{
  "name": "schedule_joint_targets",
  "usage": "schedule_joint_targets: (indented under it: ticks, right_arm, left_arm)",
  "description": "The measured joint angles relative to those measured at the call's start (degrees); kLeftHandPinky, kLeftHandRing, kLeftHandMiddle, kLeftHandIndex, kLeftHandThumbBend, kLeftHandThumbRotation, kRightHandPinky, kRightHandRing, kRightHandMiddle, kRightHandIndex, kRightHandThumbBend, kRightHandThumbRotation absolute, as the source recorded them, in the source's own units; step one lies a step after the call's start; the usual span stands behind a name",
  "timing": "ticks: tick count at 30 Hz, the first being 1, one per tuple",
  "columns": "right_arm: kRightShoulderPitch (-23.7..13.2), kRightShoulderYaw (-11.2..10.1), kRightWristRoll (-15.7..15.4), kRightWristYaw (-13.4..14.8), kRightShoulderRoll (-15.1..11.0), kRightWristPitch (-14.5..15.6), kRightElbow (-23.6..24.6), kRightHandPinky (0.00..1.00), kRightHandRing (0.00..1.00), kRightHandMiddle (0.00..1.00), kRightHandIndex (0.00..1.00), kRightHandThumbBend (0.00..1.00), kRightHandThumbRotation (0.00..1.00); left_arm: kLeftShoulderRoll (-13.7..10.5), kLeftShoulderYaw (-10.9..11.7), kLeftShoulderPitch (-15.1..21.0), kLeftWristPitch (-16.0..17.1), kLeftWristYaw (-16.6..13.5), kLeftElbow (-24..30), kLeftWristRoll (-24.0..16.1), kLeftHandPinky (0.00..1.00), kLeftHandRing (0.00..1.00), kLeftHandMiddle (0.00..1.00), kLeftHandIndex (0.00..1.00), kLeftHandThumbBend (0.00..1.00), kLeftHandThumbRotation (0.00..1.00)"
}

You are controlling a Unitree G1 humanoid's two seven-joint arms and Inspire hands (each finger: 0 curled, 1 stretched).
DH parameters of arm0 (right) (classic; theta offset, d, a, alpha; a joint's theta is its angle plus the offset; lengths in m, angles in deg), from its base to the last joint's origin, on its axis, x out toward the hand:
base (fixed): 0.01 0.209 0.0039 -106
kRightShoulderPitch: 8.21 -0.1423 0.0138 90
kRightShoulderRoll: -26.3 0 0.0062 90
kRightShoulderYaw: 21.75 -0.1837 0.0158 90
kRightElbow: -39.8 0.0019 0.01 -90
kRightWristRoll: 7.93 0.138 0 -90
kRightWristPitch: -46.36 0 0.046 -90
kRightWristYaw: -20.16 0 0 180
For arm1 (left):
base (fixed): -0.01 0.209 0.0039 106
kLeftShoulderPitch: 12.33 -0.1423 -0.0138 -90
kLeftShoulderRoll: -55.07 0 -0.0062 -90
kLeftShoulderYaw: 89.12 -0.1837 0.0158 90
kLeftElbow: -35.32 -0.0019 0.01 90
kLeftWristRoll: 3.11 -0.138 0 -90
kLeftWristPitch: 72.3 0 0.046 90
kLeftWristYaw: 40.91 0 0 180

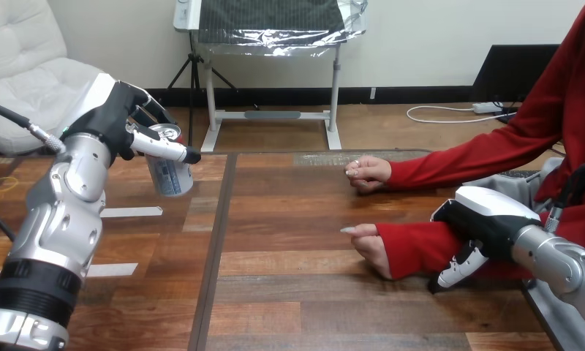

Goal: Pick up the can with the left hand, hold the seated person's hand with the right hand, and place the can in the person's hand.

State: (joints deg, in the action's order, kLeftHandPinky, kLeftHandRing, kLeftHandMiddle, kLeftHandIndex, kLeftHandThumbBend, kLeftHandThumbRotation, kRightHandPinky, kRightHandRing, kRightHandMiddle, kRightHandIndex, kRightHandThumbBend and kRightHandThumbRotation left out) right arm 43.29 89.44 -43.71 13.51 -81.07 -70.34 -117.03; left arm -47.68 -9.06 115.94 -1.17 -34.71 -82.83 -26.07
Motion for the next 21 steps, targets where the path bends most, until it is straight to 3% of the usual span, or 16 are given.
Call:
schedule_joint_targets:
  ticks: [21]
  right_arm:
    - [0.01, 0.00, 0.02, 1.33, 0.27, -1.12, -1.12, 0.26, 0.29, 0.34, 0.32, 0.64, 0.18]
  left_arm:
    - [-0.05, 0.00, 0.00, -0.09, 0.21, 0.00, 0.02, 0.31, 0.36, 0.43, 0.43, 0.78, 0.00]
